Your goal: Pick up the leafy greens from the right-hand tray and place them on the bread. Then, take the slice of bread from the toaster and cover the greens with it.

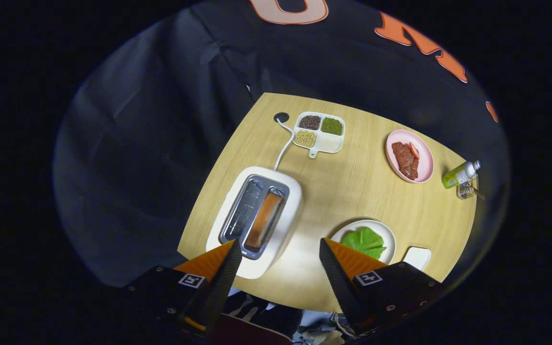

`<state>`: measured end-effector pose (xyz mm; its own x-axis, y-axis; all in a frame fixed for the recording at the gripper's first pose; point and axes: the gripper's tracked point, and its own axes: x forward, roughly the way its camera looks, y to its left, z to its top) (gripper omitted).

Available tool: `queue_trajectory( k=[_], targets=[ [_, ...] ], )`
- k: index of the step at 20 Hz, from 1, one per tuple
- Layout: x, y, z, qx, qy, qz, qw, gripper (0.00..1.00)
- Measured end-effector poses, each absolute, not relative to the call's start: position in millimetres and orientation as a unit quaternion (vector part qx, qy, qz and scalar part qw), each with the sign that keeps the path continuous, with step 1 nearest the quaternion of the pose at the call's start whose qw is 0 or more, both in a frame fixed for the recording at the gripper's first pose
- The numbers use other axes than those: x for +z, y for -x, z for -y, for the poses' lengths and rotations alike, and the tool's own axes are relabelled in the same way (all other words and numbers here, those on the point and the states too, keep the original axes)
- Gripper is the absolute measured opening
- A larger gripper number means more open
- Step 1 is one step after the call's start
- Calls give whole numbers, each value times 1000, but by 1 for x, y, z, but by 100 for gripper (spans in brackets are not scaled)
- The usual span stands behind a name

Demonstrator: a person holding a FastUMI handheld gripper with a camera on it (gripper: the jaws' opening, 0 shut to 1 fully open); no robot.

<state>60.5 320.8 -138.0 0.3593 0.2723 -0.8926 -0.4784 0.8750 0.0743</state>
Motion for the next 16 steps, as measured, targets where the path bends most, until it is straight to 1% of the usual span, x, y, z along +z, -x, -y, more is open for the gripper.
queue_trajectory(
  k=[4,6,7,8,9,10,11,12,13,14,15,16],
  targets=[
    [-158,-65,-339,220,112,-534,809,95],
    [-165,-72,-344,208,106,-540,808,90],
    [-167,-76,-345,201,102,-541,810,84],
    [-170,-79,-346,194,100,-544,810,81],
    [-173,-81,-346,188,98,-546,810,73],
    [-177,-82,-347,184,95,-550,809,69],
    [-179,-83,-349,181,93,-553,808,61],
    [-183,-83,-351,180,91,-556,806,57],
    [-185,-83,-352,177,89,-560,805,50],
    [-189,-83,-353,173,88,-563,803,47],
    [-190,-83,-354,169,85,-567,801,35],
    [-191,-83,-356,167,78,-571,800,27]
  ],
)
